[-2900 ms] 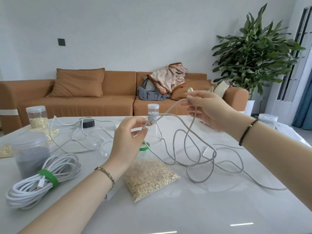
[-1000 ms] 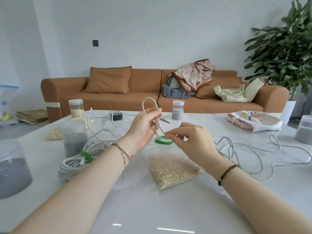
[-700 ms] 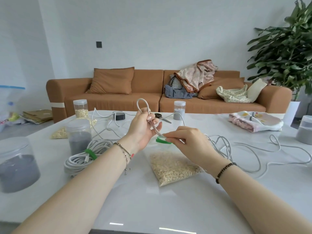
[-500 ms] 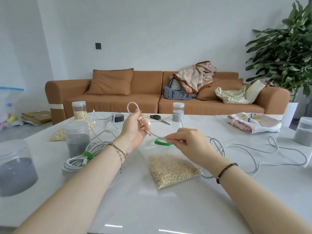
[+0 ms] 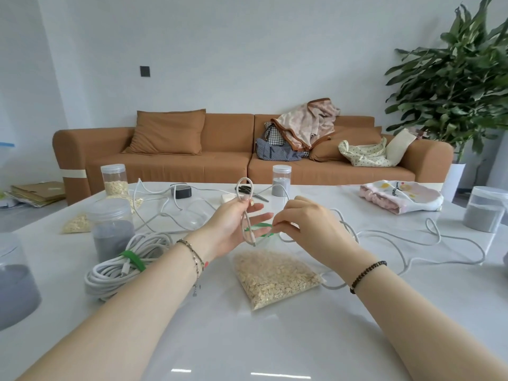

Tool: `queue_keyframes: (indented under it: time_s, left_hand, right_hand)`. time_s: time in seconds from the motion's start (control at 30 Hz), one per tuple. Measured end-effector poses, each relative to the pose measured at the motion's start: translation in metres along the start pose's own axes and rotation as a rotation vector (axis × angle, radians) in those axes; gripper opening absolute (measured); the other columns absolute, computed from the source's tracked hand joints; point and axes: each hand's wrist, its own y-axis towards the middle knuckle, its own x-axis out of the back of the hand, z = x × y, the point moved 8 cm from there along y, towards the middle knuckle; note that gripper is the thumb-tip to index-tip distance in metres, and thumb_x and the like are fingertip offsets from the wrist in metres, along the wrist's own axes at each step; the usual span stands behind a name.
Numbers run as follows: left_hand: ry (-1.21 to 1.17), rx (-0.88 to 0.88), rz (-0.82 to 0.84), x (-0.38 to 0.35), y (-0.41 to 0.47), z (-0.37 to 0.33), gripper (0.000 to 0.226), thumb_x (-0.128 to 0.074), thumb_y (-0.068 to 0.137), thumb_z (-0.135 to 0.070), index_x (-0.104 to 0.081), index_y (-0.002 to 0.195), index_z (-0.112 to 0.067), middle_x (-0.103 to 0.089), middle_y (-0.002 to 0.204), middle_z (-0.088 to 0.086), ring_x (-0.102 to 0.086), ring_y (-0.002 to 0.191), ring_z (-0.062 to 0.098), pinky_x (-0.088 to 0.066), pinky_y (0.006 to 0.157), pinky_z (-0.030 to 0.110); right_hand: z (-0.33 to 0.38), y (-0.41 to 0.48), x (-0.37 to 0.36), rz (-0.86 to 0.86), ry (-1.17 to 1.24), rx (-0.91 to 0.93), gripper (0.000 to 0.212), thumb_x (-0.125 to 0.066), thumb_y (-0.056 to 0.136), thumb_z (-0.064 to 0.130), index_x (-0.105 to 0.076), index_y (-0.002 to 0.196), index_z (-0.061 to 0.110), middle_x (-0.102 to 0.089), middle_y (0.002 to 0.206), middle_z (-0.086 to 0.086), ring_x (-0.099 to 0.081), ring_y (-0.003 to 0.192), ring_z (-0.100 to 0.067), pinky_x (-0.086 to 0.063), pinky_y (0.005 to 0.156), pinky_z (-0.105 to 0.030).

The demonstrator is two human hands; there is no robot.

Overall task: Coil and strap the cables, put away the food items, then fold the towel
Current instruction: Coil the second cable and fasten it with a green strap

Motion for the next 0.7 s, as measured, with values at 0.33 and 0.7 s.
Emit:
queue_keyframes:
  time_s: [0.33,0.7]
  left_hand:
    - [0.536,-0.021,0.067,-0.023,-0.016,0.018,0.026,-0.034,0.111,-0.033,-0.044,0.102,-0.011,-0.06,0.098,0.007,-0.07,0.065,0.023,-0.059,0.057,0.032]
    - [0.376,-0.013,0.022,-0.008,-0.006,0.006,0.027,-0.033,0.11,-0.022,-0.047,0.09,-0.013,-0.041,0.06,-0.001,-0.022,0.04,0.005,-0.015,0.035,0.016]
  right_hand:
    - [-0.006,-0.008,0.013,-0.17,-0.144,-0.039,0.039,-0.073,0.075,0.06,-0.062,0.068,0.023,-0.055,0.063,0.012,-0.051,0.058,-0.013,-0.036,0.057,-0.024]
    - [-0.025,-0.01,0.02,-0.197,-0.096,-0.218,0.032,-0.061,0.091,0.053,-0.067,0.08,0.024,-0.058,0.07,0.009,-0.053,0.064,-0.014,-0.034,0.05,-0.027]
